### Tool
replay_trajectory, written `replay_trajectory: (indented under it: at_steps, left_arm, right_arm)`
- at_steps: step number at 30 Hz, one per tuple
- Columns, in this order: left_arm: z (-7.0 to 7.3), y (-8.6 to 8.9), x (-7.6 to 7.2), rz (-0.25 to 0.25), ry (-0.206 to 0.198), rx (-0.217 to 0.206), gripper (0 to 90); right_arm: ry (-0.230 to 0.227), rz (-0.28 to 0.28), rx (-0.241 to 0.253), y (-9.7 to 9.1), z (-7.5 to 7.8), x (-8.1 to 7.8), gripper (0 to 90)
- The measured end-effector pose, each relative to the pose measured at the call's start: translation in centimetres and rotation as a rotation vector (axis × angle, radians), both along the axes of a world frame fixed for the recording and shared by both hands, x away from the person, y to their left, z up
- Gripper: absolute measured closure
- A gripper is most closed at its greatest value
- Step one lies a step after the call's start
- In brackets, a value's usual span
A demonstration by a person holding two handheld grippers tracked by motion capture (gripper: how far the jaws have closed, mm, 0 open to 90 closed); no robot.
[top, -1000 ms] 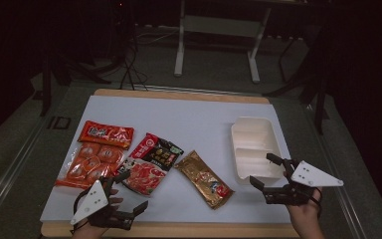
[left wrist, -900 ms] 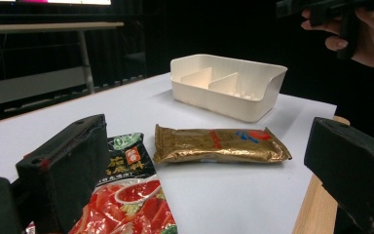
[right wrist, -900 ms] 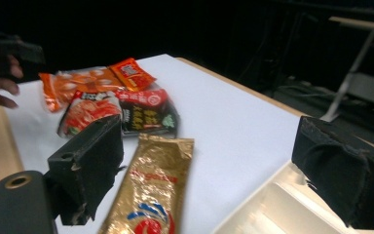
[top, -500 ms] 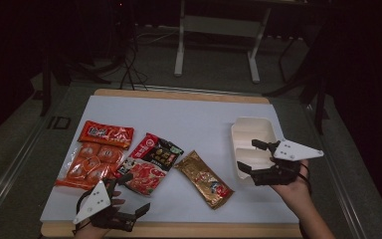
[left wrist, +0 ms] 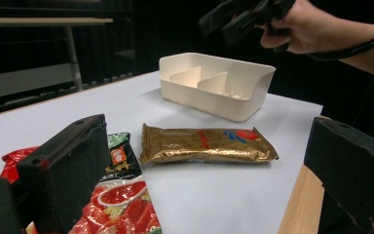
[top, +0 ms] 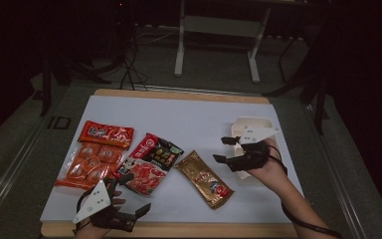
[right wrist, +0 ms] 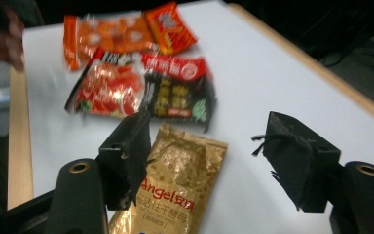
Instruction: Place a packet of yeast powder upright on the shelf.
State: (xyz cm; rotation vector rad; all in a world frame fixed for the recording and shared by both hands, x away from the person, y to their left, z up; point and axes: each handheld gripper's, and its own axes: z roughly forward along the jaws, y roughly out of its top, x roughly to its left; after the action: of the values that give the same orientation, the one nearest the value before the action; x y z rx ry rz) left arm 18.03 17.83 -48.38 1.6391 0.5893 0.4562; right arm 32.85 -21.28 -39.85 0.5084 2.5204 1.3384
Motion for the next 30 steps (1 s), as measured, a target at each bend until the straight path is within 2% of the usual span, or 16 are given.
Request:
replay_trajectory:
  at_steps: [6, 7, 15, 22, 23, 24, 30]
  left_arm:
    - [0.0, 0.1, -0.2, 0.004, -0.003, 0.005, 3.3]
    - [0.0, 0.1, -0.2, 0.005, -0.003, 0.006, 3.3]
    - [0.0, 0.1, -0.3, 0.010, -0.004, 0.014, 3.4]
    - [-0.1, 0.2, -0.3, 0.009, -0.002, 0.016, 3.3]
    - [-0.1, 0.2, -0.3, 0.009, -0.002, 0.016, 3.3]
    - [-0.1, 0.2, -0.3, 0.009, -0.002, 0.018, 3.3]
    - [-0.1, 0.2, -0.3, 0.005, -0.001, 0.021, 3.3]
  right_arm:
    - [0.022, 0.031, -0.052, 1.7, -1.0, 1.6, 35.0]
    - [0.029, 0.039, -0.082, 2.4, -1.5, 2.3, 35.0]
    - [0.078, 0.056, -0.193, 4.2, -3.5, 4.9, 35.2]
    - [0.123, 0.061, -0.276, 5.4, -4.9, 6.3, 35.3]
    - [0.123, 0.061, -0.276, 5.4, -4.9, 6.3, 35.3]
    - [0.132, 0.068, -0.306, 6.0, -5.3, 6.8, 36.1]
    - [0.159, 0.073, -0.351, 7.0, -6.4, 7.6, 37.2]
